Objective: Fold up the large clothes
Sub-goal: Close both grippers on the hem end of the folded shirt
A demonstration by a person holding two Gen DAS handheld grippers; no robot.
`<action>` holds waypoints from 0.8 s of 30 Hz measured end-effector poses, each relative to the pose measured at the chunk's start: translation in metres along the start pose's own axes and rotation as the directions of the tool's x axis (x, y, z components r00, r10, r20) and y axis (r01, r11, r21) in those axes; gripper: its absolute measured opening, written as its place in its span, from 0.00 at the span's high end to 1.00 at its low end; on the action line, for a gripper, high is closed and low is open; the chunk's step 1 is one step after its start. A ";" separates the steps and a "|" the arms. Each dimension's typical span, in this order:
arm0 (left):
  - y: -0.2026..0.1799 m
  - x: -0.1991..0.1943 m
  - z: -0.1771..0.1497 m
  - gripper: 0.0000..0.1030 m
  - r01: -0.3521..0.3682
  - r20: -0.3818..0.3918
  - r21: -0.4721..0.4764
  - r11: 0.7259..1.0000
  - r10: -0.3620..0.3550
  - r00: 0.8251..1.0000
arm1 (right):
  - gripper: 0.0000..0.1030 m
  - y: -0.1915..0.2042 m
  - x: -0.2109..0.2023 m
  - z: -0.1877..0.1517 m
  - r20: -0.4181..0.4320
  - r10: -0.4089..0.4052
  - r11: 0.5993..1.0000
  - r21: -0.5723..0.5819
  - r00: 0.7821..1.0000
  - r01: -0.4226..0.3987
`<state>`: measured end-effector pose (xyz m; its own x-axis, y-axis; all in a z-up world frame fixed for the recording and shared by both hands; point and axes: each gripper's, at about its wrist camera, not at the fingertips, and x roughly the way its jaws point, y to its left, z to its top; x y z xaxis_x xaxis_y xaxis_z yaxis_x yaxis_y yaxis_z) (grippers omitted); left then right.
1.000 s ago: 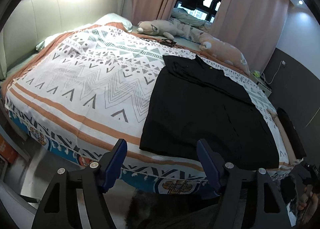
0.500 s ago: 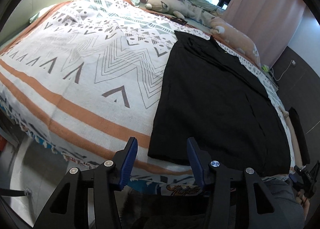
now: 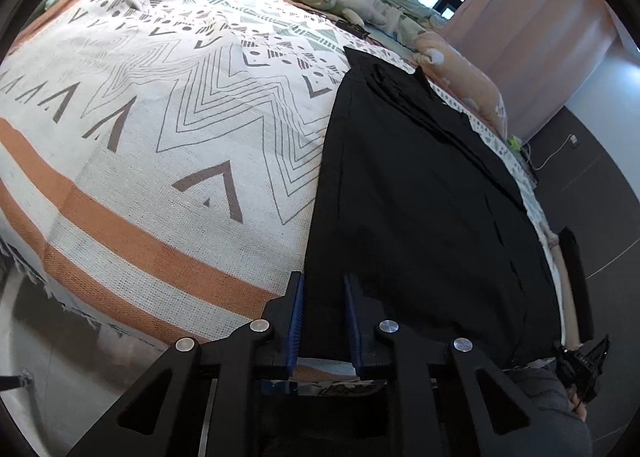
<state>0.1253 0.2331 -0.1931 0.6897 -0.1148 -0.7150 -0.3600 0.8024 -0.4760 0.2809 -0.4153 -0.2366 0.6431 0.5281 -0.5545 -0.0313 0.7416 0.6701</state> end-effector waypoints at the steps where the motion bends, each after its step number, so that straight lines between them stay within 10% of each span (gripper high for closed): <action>1: 0.002 -0.006 0.000 0.86 0.027 0.016 -0.017 0.999 -0.027 1.000 | 0.94 0.004 -0.006 0.001 0.024 0.009 1.000 -0.014 1.000 -0.009; 12: -0.001 -0.031 0.008 0.87 0.090 0.044 -0.087 0.992 -0.087 0.995 | 0.94 0.034 -0.035 0.013 0.110 0.091 0.995 -0.054 0.990 -0.085; 17: 0.014 -0.016 0.000 0.36 0.135 -0.023 -0.169 0.976 -0.141 0.990 | 0.94 0.016 -0.023 0.009 0.089 0.084 0.996 -0.010 0.993 -0.084; 24: 0.020 -0.013 -0.007 0.33 0.211 -0.024 -0.212 0.954 -0.221 0.975 | 0.91 0.001 -0.007 0.007 0.058 0.121 0.991 0.041 0.991 -0.124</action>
<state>0.1047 0.2463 -0.1972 0.7369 -0.3029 -0.6044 -0.3315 0.6172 -0.7135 0.2818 -0.4209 -0.2290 0.6779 0.5891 -0.4397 -0.0789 0.6530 0.7532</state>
